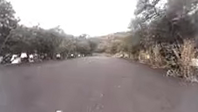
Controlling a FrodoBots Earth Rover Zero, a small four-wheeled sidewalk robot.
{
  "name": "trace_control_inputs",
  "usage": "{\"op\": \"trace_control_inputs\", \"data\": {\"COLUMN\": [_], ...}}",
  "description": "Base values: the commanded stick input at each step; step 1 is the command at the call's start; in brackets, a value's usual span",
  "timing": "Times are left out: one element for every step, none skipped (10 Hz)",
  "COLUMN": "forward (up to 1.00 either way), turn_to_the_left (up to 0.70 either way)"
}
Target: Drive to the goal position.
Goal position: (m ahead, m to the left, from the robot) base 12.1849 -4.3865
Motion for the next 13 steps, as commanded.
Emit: {"op": "trace_control_inputs", "data": {"forward": [0.5,0.5,0.5,0.5,0.5,0.5,0.5,0.5,0.5,0.5,0.5,0.5,0.5], "turn_to_the_left": [0.0,0.0,0.0,-0.33,-0.5,-0.5,-0.5,-0.5,0.0,0.0,0.0,0.0,0.0]}}
